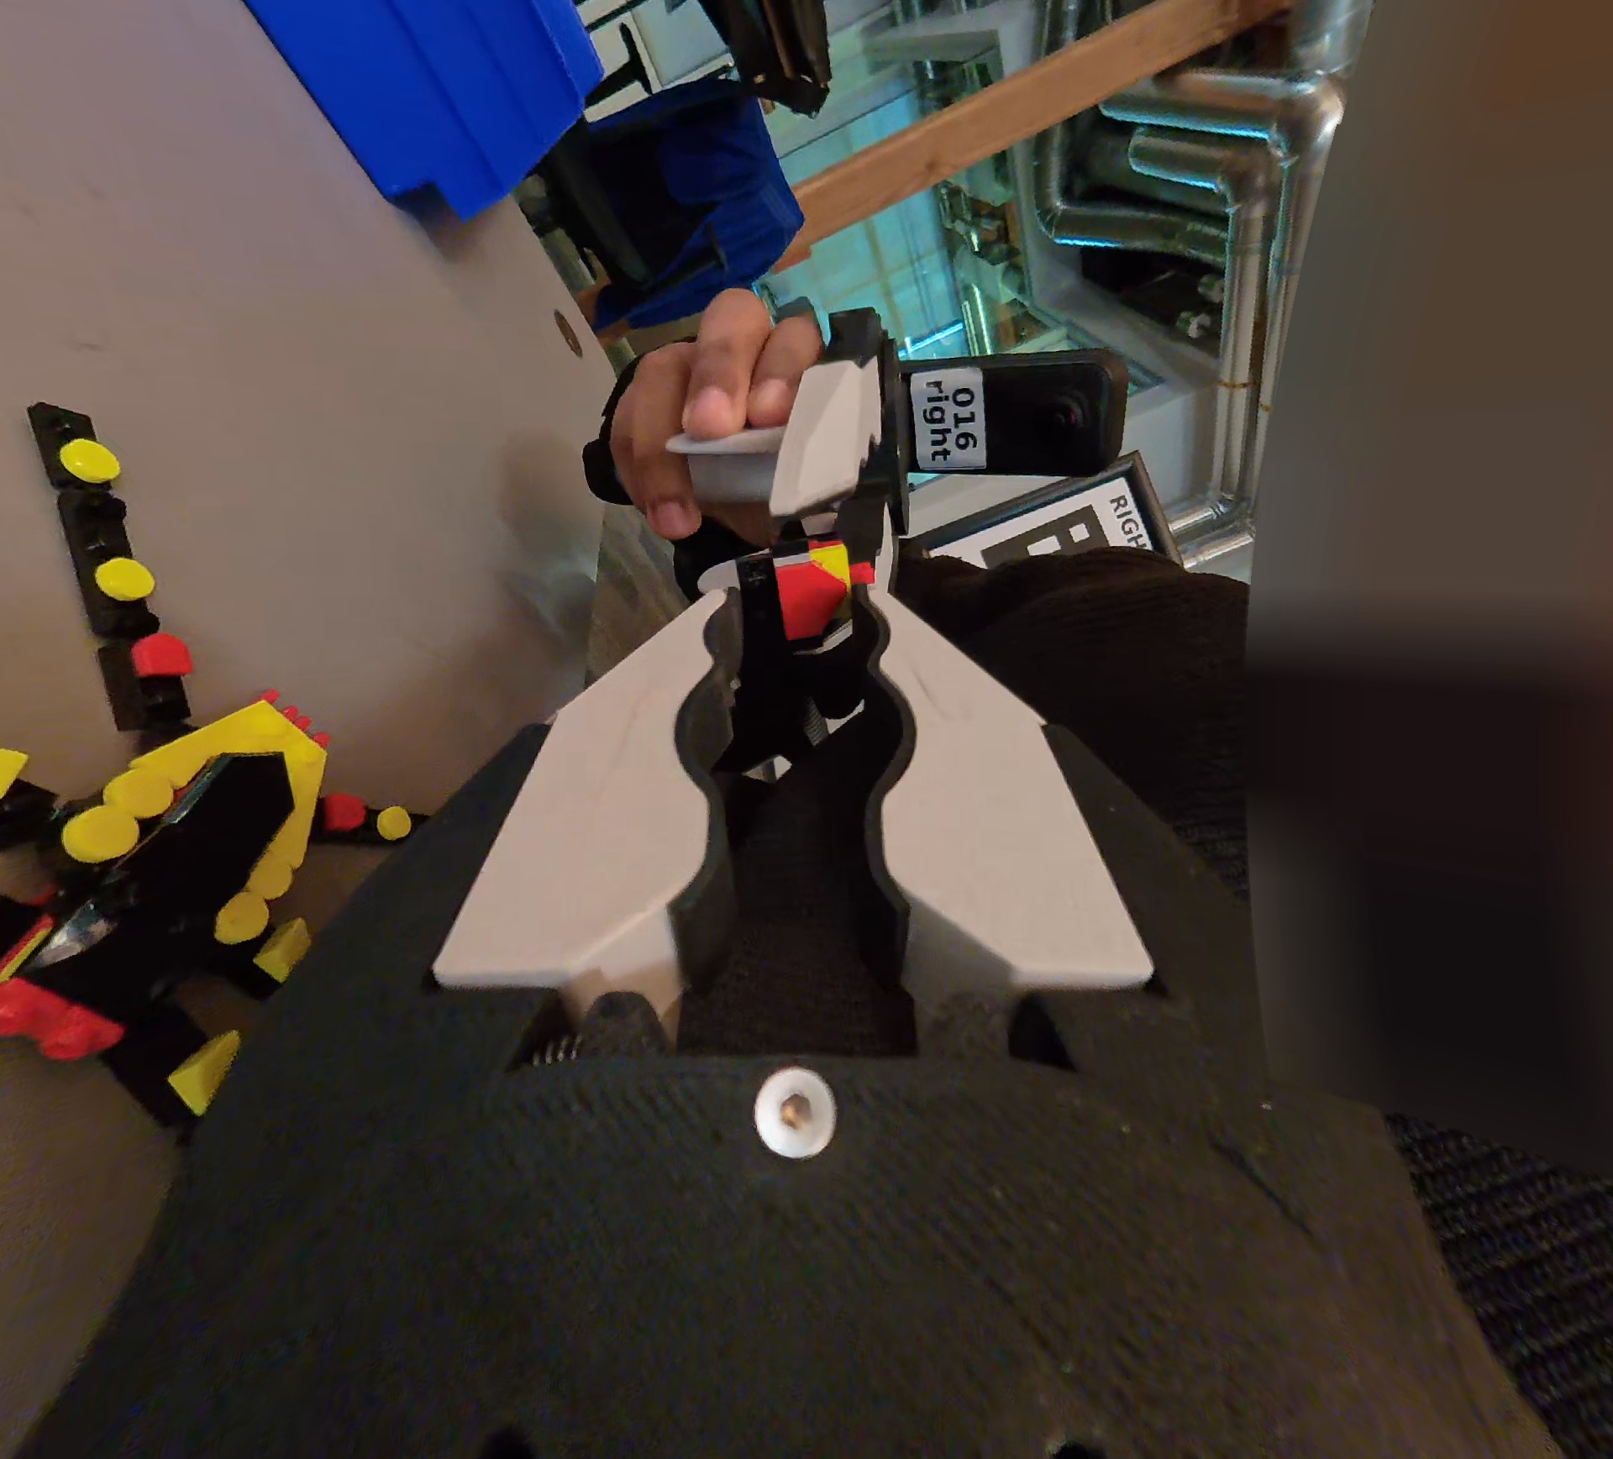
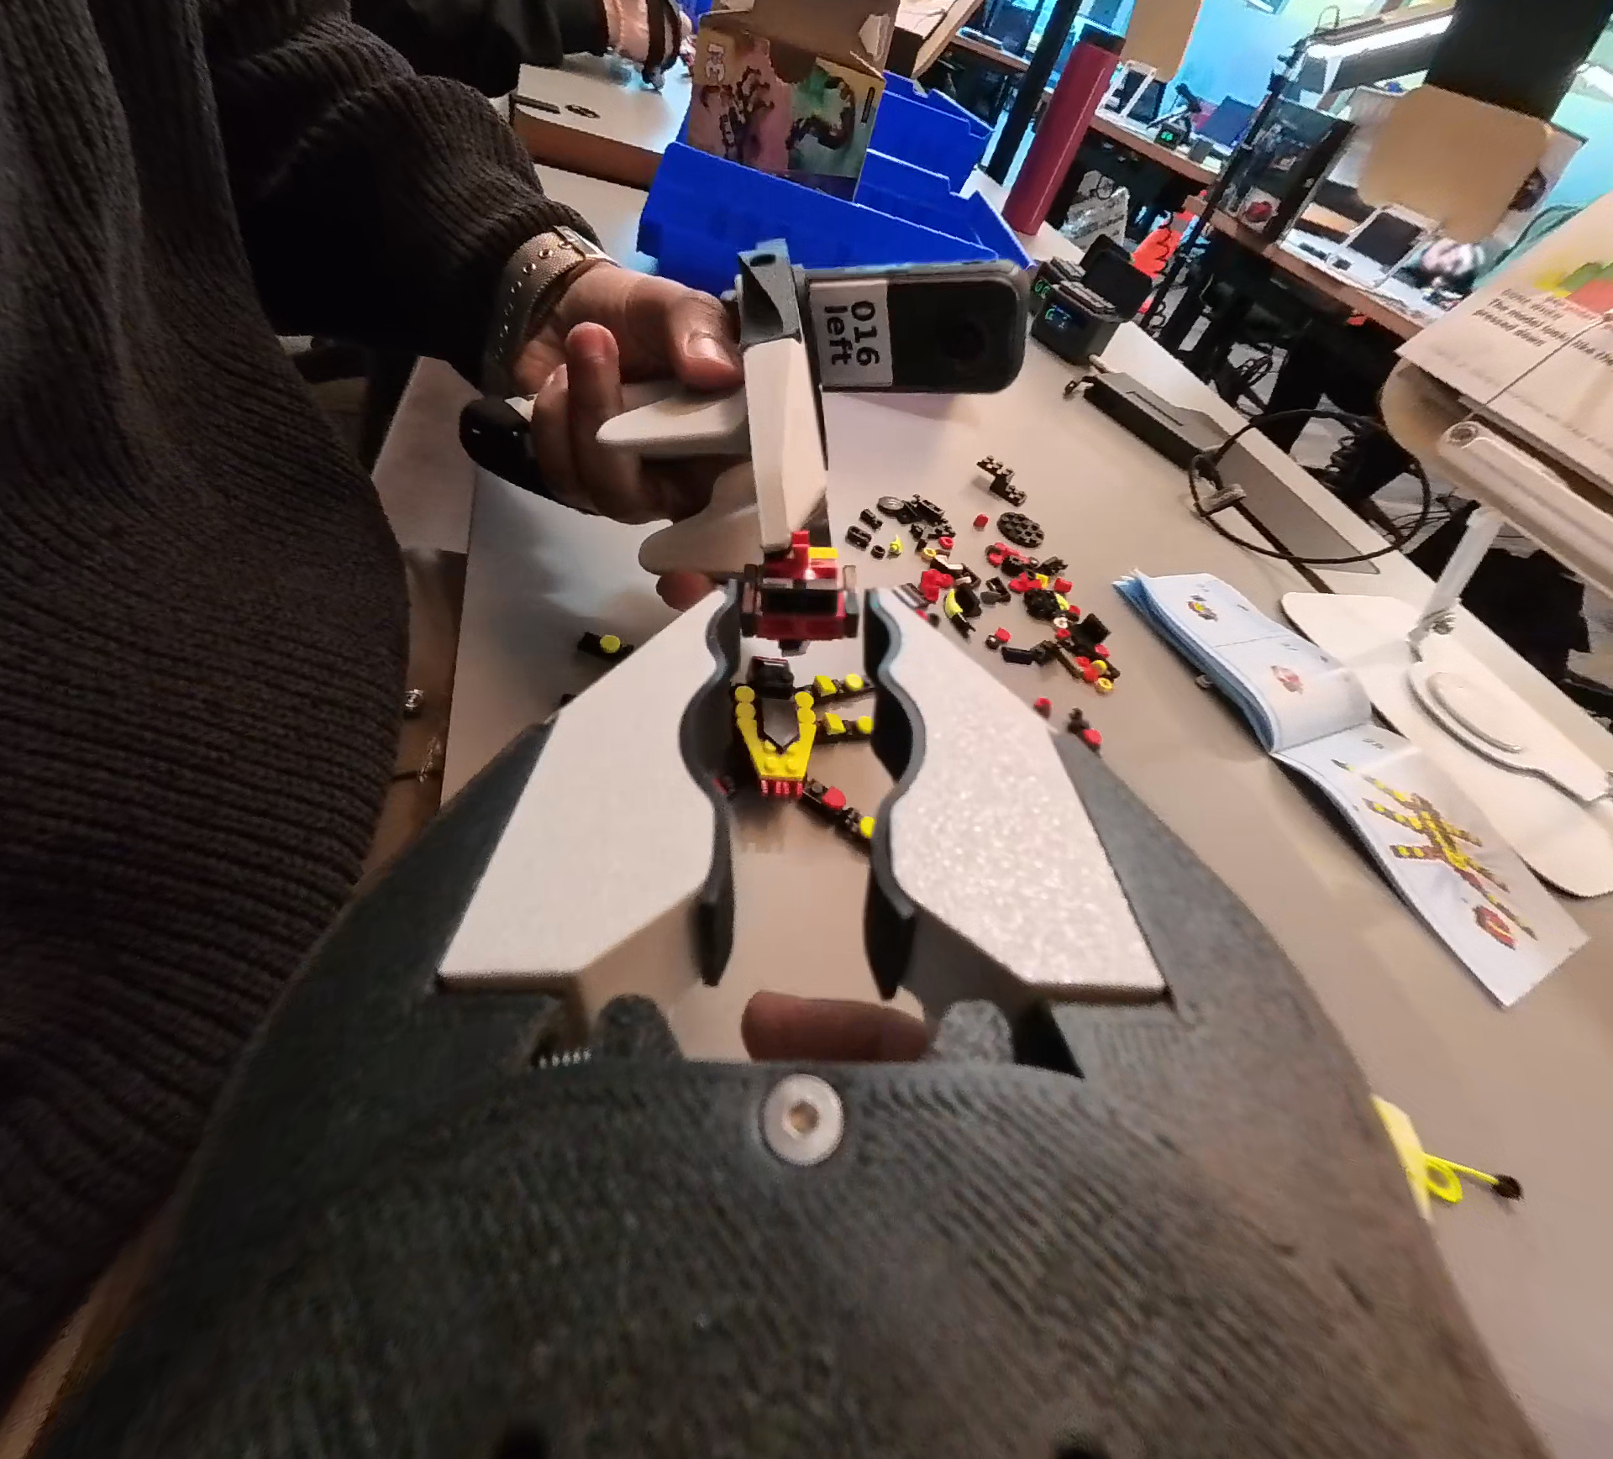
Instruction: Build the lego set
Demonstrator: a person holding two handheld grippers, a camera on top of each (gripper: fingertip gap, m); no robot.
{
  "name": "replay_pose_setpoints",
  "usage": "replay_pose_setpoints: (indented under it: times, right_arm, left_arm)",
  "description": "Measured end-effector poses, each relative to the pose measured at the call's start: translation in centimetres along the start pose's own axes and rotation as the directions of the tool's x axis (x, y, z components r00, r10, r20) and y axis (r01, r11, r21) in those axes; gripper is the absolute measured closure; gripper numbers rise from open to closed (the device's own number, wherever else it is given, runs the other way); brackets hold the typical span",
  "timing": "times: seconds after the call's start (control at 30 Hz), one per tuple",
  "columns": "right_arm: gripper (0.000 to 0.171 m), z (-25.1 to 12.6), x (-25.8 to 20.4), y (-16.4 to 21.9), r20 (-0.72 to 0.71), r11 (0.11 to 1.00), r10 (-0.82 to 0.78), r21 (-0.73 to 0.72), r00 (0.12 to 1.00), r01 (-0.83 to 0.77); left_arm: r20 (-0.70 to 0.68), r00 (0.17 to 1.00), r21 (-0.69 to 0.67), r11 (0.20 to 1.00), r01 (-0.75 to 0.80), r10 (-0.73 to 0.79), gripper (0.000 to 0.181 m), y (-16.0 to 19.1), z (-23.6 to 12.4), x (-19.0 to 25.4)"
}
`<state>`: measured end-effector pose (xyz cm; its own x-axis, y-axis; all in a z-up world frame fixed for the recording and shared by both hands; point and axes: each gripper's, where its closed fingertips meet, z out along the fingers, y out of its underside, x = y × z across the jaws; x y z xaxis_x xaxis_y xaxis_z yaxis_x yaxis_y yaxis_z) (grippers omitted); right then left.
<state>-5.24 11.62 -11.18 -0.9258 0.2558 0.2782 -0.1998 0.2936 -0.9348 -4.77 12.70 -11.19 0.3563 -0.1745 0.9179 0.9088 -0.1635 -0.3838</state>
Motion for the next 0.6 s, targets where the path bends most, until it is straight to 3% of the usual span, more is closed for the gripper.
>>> replay_pose_setpoints:
  times: [0.2, 0.47, 0.6]
  right_arm:
    - [0.146, 0.1, -0.2, 0.8, 0.014, 0.999, -0.003, -0.040, 1.000, 0.004]
    - [0.146, 0.6, -0.4, 3.1, 0.029, 0.981, -0.074, -0.175, 0.997, 0.078]
    - [0.146, 0.6, -0.5, 3.8, 0.063, 0.974, -0.012, -0.226, 0.998, 0.026]
  left_arm:
    - [0.034, 0.999, -0.016, 1.000, -0.001, 0.002, 0.160, 0.2, 0.0, -0.7]
    - [0.182, 0.978, -0.066, 0.994, -0.089, 0.100, 0.160, 0.7, -0.1, -2.7]
    - [0.224, 0.964, -0.099, 0.987, -0.127, 0.146, 0.159, 1.0, -0.1, -3.2]
